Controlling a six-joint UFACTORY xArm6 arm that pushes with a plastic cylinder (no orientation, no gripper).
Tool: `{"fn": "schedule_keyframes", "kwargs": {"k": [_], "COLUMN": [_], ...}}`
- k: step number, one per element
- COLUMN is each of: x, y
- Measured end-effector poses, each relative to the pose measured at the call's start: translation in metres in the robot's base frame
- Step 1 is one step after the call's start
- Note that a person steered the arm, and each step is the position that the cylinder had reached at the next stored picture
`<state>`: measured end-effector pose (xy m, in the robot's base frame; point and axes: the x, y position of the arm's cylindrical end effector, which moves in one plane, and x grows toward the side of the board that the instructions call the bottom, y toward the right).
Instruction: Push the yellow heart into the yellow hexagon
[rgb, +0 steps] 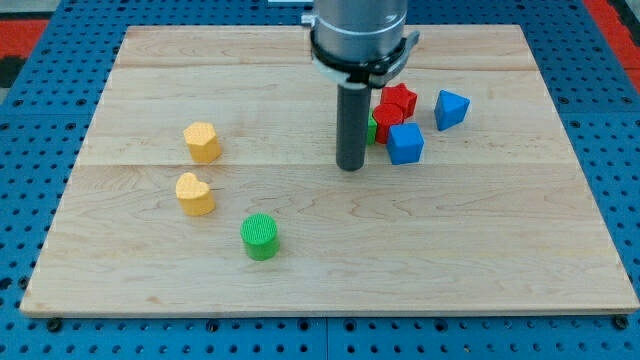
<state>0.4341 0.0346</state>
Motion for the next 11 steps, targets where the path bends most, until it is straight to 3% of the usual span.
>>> {"fn": "schedule_keyframes", "kwargs": {"k": [1,2,3,4,5,6,8,11], "x": [-0.034,-0.03,0.046,0.091,0.109,0.115,0.078,-0.063], "y": [-0.006,-0.036,-0.057,-0.054,-0.073,-0.14,-0.183,-0.188]}}
